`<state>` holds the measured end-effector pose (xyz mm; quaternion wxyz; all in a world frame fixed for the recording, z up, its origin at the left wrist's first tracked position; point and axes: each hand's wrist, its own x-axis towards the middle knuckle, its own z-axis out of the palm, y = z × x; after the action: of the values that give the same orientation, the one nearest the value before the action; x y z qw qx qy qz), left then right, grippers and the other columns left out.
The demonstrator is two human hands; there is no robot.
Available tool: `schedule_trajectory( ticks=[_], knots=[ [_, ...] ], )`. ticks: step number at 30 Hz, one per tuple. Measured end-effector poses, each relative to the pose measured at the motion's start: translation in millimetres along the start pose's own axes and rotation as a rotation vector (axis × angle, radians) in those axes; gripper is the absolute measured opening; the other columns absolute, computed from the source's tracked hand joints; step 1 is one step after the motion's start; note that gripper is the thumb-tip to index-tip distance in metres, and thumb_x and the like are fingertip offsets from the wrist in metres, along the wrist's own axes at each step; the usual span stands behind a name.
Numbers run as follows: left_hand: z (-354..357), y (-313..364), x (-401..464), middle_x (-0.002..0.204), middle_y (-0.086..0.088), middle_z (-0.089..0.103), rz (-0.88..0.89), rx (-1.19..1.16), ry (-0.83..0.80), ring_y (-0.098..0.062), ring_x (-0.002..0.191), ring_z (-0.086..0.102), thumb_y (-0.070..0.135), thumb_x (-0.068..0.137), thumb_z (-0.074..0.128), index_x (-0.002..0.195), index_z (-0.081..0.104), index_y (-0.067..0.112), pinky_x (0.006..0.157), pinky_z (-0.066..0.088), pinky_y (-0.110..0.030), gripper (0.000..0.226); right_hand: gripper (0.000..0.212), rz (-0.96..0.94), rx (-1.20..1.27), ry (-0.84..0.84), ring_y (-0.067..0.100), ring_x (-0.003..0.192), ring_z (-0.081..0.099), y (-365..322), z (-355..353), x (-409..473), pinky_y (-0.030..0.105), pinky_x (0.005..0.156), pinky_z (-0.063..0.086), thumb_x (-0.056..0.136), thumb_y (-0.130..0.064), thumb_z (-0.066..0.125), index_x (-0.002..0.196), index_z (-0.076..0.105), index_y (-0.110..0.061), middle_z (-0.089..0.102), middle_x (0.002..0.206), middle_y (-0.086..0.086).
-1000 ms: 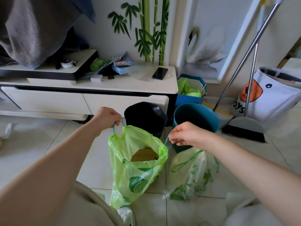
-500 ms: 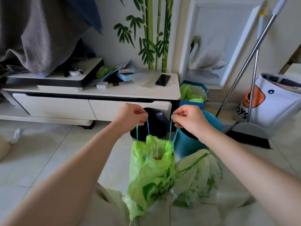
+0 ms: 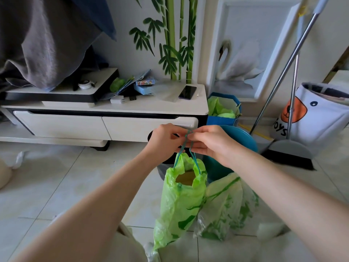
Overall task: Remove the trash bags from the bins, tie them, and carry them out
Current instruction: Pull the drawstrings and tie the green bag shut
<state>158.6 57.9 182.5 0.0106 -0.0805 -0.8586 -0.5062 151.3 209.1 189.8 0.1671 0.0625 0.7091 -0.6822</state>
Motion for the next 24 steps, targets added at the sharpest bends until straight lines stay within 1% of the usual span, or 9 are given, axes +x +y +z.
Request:
schedule_trajectory(
  ticks=[4, 7, 9, 11, 13, 15, 17, 19, 24],
  knots=[
    [9.3, -6.5, -2.0, 0.076, 0.015, 0.061, 0.205, 0.238, 0.094, -0.010, 0.078, 0.066, 0.016, 0.077, 0.074, 0.091, 0.076, 0.020, 0.079, 0.054, -0.027, 0.015, 0.013, 0.002, -0.042, 0.053, 0.020, 0.081, 0.067, 1.7, 2.6, -0.2, 0.033, 0.082, 0.057, 0.080, -0.004, 0.070, 0.092, 0.065, -0.006, 0.070, 0.092, 0.014],
    [13.8, -10.8, -2.3, 0.085, 0.009, 0.062, 0.206, 0.236, 0.128, -0.007, 0.083, 0.062, 0.022, 0.073, 0.078, 0.089, 0.069, 0.019, 0.080, 0.053, -0.028, 0.019, 0.014, -0.005, -0.126, 0.088, 0.023, 0.079, 0.066, 2.2, 1.9, -3.5, 0.041, 0.087, 0.057, 0.079, -0.005, 0.070, 0.093, 0.066, -0.005, 0.070, 0.092, 0.021],
    [12.4, -19.1, 0.1, 0.098, 0.009, 0.064, 0.122, 0.202, 0.100, -0.006, 0.093, 0.059, 0.033, 0.067, 0.082, 0.098, 0.063, 0.018, 0.085, 0.049, -0.024, 0.039, 0.017, -0.062, -0.182, 0.088, 0.023, 0.078, 0.066, -0.7, 0.9, -6.6, 0.043, 0.087, 0.057, 0.077, -0.003, 0.069, 0.093, 0.067, -0.004, 0.071, 0.093, 0.024],
    [11.3, -34.1, 0.4, 0.122, 0.007, 0.060, 0.026, 0.267, -0.035, -0.011, 0.118, 0.052, 0.042, 0.063, 0.083, 0.120, 0.056, 0.021, 0.099, 0.042, -0.029, 0.067, 0.016, -0.106, -0.166, 0.048, 0.020, 0.078, 0.066, -4.3, 0.1, -11.5, 0.037, 0.084, 0.058, 0.077, -0.001, 0.068, 0.092, 0.065, -0.007, 0.071, 0.084, 0.017],
    [15.9, -50.6, -5.5, 0.150, 0.004, 0.036, -0.061, 0.375, -0.252, -0.020, 0.146, 0.019, 0.052, 0.062, 0.081, 0.142, 0.038, 0.028, 0.116, 0.026, -0.040, 0.094, 0.014, -0.122, -0.101, -0.007, 0.019, 0.076, 0.066, -8.2, -0.8, -16.8, 0.032, 0.079, 0.058, 0.080, 0.001, 0.066, 0.093, 0.063, -0.005, 0.069, 0.080, 0.012],
    [28.9, -61.0, -12.6, 0.159, 0.008, 0.015, -0.112, 0.407, -0.406, -0.017, 0.149, -0.006, 0.058, 0.060, 0.080, 0.150, 0.020, 0.033, 0.120, 0.012, -0.045, 0.111, 0.013, -0.126, -0.013, -0.045, 0.021, 0.077, 0.066, -10.9, -2.2, -21.4, 0.034, 0.080, 0.057, 0.082, 0.003, 0.064, 0.092, 0.060, -0.005, 0.068, 0.082, 0.014],
    [47.6, -62.3, -17.5, 0.160, 0.009, 0.013, -0.093, 0.416, -0.402, -0.017, 0.149, -0.001, 0.059, 0.057, 0.081, 0.149, 0.020, 0.036, 0.120, 0.011, -0.048, 0.114, 0.015, -0.143, 0.046, -0.052, 0.025, 0.080, 0.067, -15.0, -2.5, -24.3, 0.038, 0.084, 0.056, 0.083, 0.004, 0.063, 0.087, 0.056, -0.008, 0.069, 0.084, 0.016],
    [66.3, -57.3, -23.6, 0.155, 0.005, 0.026, -0.082, 0.399, -0.271, -0.018, 0.146, 0.014, 0.057, 0.055, 0.083, 0.146, 0.029, 0.034, 0.118, 0.018, -0.047, 0.108, 0.020, -0.175, 0.078, -0.048, 0.027, 0.081, 0.070, -18.0, 1.0, -26.6, 0.039, 0.084, 0.057, 0.083, 0.005, 0.062, 0.091, 0.052, -0.010, 0.069, 0.086, 0.016],
    [100.5, -64.1, -38.1, 0.099, 0.016, 0.057, -0.012, 0.172, 0.075, -0.012, 0.102, 0.057, 0.028, 0.069, 0.074, 0.110, 0.059, 0.028, 0.094, 0.046, -0.036, 0.043, 0.044, -0.308, 0.142, -0.077, 0.019, 0.065, 0.060, -27.6, 6.9, -34.4, 0.036, 0.067, 0.054, 0.082, 0.007, 0.060, 0.118, 0.050, -0.016, 0.053, 0.081, 0.010]
  ],
)
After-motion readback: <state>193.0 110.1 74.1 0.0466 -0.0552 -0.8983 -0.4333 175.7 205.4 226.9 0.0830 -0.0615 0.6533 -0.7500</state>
